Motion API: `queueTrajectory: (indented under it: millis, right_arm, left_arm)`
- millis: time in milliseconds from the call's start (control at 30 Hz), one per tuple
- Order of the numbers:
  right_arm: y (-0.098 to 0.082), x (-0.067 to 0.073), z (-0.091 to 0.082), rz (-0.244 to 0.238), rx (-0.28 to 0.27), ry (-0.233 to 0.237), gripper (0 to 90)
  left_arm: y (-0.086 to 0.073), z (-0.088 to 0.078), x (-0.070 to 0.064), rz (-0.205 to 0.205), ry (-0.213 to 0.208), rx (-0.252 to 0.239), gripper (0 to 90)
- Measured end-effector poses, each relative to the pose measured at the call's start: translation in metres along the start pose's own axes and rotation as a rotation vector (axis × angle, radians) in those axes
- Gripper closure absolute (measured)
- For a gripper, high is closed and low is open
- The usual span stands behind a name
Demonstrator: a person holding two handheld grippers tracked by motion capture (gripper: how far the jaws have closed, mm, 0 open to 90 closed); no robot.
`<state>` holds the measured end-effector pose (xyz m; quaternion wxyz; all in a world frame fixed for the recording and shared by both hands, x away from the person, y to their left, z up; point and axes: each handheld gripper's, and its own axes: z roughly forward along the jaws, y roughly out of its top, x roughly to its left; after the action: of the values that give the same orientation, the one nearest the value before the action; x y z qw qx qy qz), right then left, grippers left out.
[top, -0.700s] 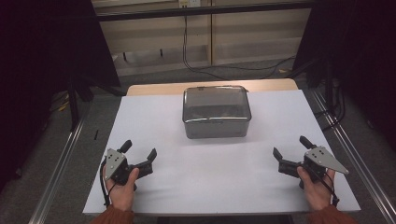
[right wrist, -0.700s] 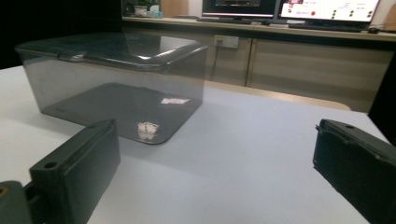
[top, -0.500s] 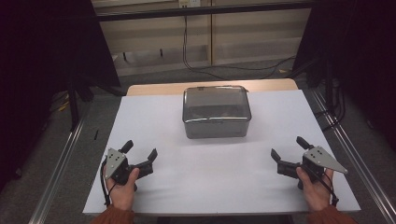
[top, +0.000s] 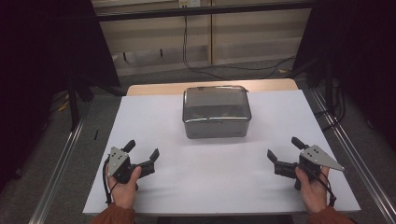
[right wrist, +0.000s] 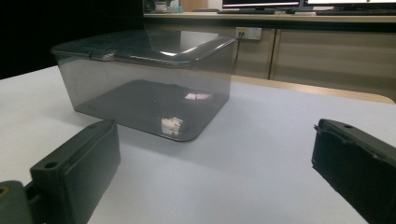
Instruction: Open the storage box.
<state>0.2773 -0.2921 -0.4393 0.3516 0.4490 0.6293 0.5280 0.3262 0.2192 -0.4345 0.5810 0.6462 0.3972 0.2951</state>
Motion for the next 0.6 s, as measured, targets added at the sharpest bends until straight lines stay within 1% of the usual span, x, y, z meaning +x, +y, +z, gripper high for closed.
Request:
queueTrajectory:
  millis: [33,67,100,167,233,267,300,367,400,433,500,533,600]
  right_arm:
    - [0.000,0.001,0.000,-0.006,0.002,0.001,0.5]
    - [0.001,0.001,0.001,-0.021,0.000,0.006,0.1]
    - [0.001,0.003,0.001,-0.034,0.002,0.001,0.1]
    - [0.001,0.004,0.003,-0.039,0.006,0.007,0.1]
    - [0.002,0.007,0.005,-0.048,0.018,-0.013,0.7]
    - [0.002,0.007,0.005,-0.048,0.018,-0.013,0.7]
    - [0.003,0.010,0.007,-0.059,0.014,0.021,0.0]
    - [0.004,0.013,0.007,-0.066,0.004,0.050,0.0]
    - [0.004,0.013,0.007,-0.066,0.004,0.050,0.0]
    - [0.006,0.016,0.010,-0.070,0.000,0.069,0.0]
    - [0.006,0.018,0.012,-0.070,0.004,0.083,0.0]
    - [0.006,0.018,0.014,-0.076,0.008,0.081,0.0]
    - [0.005,0.019,0.017,-0.067,0.012,0.097,0.0]
  left_arm:
    - [0.000,-0.001,0.000,0.003,0.001,0.002,3.2]
    - [0.000,-0.001,0.000,-0.001,0.002,0.004,3.2]
    - [0.000,-0.002,0.000,-0.002,0.001,0.004,3.2]
    - [0.000,-0.003,0.000,0.007,0.002,0.007,3.2]
    - [0.000,-0.003,0.000,0.000,0.001,0.001,3.2]
    - [0.001,-0.003,0.000,0.000,-0.003,-0.002,3.2]
    - [0.000,-0.004,-0.001,0.008,-0.006,0.002,3.2]
    - [0.000,-0.004,-0.001,0.006,-0.006,0.001,3.2]
    - [0.000,-0.004,-0.001,0.006,-0.006,0.001,3.2]
    - [0.000,-0.003,-0.001,0.009,-0.005,0.007,3.2]
    - [0.000,-0.003,-0.001,0.006,-0.005,0.007,3.2]
    - [0.000,-0.002,-0.001,0.009,0.004,0.013,3.2]
    - [0.000,-0.003,-0.001,0.015,0.024,0.016,2.8]
